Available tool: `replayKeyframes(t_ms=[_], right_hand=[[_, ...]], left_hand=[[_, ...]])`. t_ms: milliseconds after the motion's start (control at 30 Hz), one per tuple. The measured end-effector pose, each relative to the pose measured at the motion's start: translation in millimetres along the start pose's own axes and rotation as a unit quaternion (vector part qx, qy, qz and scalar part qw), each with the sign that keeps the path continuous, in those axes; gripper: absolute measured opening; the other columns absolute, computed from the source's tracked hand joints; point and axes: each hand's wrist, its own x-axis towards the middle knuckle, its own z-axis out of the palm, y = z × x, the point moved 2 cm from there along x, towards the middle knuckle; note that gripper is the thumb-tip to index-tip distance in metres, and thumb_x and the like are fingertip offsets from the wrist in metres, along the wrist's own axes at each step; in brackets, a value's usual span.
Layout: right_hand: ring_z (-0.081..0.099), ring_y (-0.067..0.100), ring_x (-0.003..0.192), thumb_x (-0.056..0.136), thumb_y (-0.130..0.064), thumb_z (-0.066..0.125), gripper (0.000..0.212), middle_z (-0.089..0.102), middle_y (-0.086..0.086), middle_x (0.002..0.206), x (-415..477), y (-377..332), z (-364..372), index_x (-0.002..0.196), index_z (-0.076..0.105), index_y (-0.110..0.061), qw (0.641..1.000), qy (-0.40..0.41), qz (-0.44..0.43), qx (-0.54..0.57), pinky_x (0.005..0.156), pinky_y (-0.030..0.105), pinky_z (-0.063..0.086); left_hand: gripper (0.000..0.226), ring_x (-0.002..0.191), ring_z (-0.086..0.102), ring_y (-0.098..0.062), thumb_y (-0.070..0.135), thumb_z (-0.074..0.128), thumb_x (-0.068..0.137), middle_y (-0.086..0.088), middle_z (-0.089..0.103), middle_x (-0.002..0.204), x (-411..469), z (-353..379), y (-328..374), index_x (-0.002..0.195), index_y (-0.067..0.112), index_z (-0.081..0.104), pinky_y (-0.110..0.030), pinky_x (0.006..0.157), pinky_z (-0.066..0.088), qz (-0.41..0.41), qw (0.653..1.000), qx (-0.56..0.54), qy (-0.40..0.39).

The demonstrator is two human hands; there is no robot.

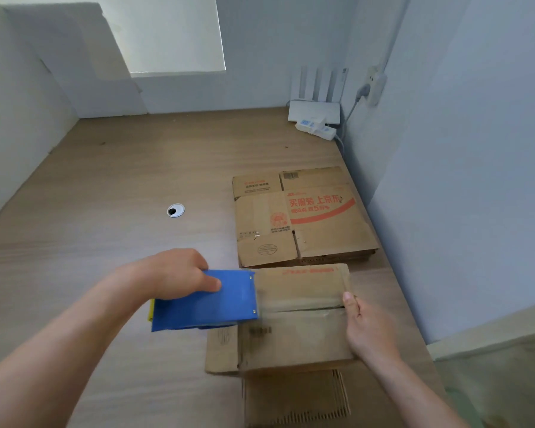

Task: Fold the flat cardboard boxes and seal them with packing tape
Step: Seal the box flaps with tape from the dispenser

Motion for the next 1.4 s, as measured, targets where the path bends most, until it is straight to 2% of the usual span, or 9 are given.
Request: replayKeyframes(t_ms=[100, 267, 467, 533, 767, 967, 1067, 1233, 1400], right_hand=[[0.052, -0.003, 0.072, 0.106, -0.042, 0.03, 0.043, 0.058, -0.018, 0.074, 1.0, -2.4, 1.3, 0.076, 0.058, -0.031, 1.0, -0.017, -0.009, -0.014, 0.056, 0.015, 0.032], [0.061, 0.017, 0.083, 0.1, -0.053, 0.025, 0.048, 0.066, -0.007, 0.085, 4.3, -4.0, 20.6, 0.087, 0.065, -0.029, 0.999, -0.003, -0.027, -0.021, 0.068, 0.032, 0.044], [0.055, 0.019, 0.079, 0.103, -0.045, 0.031, 0.039, 0.06, -0.006, 0.082, 4.7, -3.4, 22.2, 0.085, 0.061, -0.028, 0.999, 0.014, -0.033, -0.032, 0.066, 0.034, 0.041], [0.057, 0.019, 0.078, 0.103, -0.048, 0.03, 0.043, 0.062, -0.006, 0.081, 4.5, -2.1, 22.8, 0.084, 0.063, -0.028, 0.999, 0.013, -0.033, -0.038, 0.066, 0.033, 0.042], [0.054, 0.024, 0.076, 0.104, -0.041, 0.034, 0.041, 0.061, -0.001, 0.079, 6.3, -2.6, 21.3, 0.081, 0.063, -0.024, 0.998, 0.016, -0.038, -0.038, 0.064, 0.035, 0.04], [0.051, 0.02, 0.073, 0.105, -0.039, 0.034, 0.04, 0.059, -0.003, 0.077, 3.0, -6.6, 18.3, 0.082, 0.063, -0.024, 0.998, 0.011, -0.044, -0.045, 0.059, 0.029, 0.036], [0.052, 0.021, 0.072, 0.105, -0.039, 0.035, 0.04, 0.06, -0.002, 0.076, 3.1, -6.2, 18.5, 0.08, 0.062, -0.024, 0.998, 0.019, -0.041, -0.044, 0.059, 0.032, 0.036], [0.049, 0.016, 0.067, 0.105, -0.041, 0.033, 0.042, 0.056, -0.004, 0.074, 3.0, -5.3, 19.2, 0.082, 0.062, -0.023, 0.997, 0.019, -0.033, -0.068, 0.057, 0.032, 0.035], [0.049, 0.005, 0.065, 0.105, -0.04, 0.035, 0.044, 0.058, -0.003, 0.069, 1.0, -8.3, 18.5, 0.075, 0.06, -0.021, 0.998, 0.021, -0.035, -0.048, 0.056, 0.03, 0.036]], left_hand=[[0.039, 0.061, 0.053, -0.014, 0.056, 0.062, 0.072, 0.006, 0.057, 0.065, -20.3, -8.0, -54.1, 0.067, 0.018, 0.057, -0.03, 0.063, 0.035, -0.039, 0.998, -0.051, -0.002], [0.032, 0.059, 0.054, -0.014, 0.041, 0.066, 0.09, 0.007, 0.057, 0.064, -23.0, 4.3, -84.5, 0.066, 0.02, 0.058, -0.028, 0.062, 0.037, -0.037, 0.995, -0.087, -0.008], [0.032, 0.063, 0.057, -0.015, 0.044, 0.066, 0.088, 0.007, 0.061, 0.068, -22.8, 23.7, -97.7, 0.065, 0.024, 0.06, -0.03, 0.066, 0.042, -0.032, 0.989, -0.138, -0.037], [0.033, 0.061, 0.054, -0.015, 0.052, 0.065, 0.078, 0.007, 0.058, 0.066, -19.8, 30.2, -100.6, 0.064, 0.023, 0.058, -0.029, 0.065, 0.039, -0.034, 0.989, -0.141, -0.038], [0.029, 0.067, 0.053, -0.017, 0.042, 0.062, 0.093, 0.002, 0.058, 0.074, -4.6, 46.5, -103.4, 0.073, 0.021, 0.059, -0.029, 0.065, 0.038, -0.034, 0.993, -0.107, -0.04], [0.031, 0.076, 0.055, -0.015, 0.046, 0.057, 0.094, 0.003, 0.059, 0.082, 5.8, 48.4, -78.0, 0.078, 0.02, 0.056, -0.03, 0.067, 0.038, -0.037, 0.998, -0.031, -0.041], [0.035, 0.077, 0.054, -0.017, 0.05, 0.054, 0.094, 0.001, 0.058, 0.083, 8.2, 41.5, -68.7, 0.079, 0.018, 0.056, -0.031, 0.067, 0.038, -0.05, 0.998, 0.024, -0.035], [0.037, 0.077, 0.053, -0.018, 0.053, 0.051, 0.092, 0.002, 0.055, 0.08, 10.0, 35.2, -45.6, 0.075, 0.019, 0.05, -0.032, 0.068, 0.041, -0.063, 0.992, 0.11, -0.025], [0.024, 0.07, 0.051, -0.016, 0.039, 0.048, 0.09, 0.004, 0.056, 0.079, 8.2, 31.7, -13.7, 0.076, 0.02, 0.051, -0.027, 0.06, 0.039, -0.058, 0.979, 0.195, 0.027]])
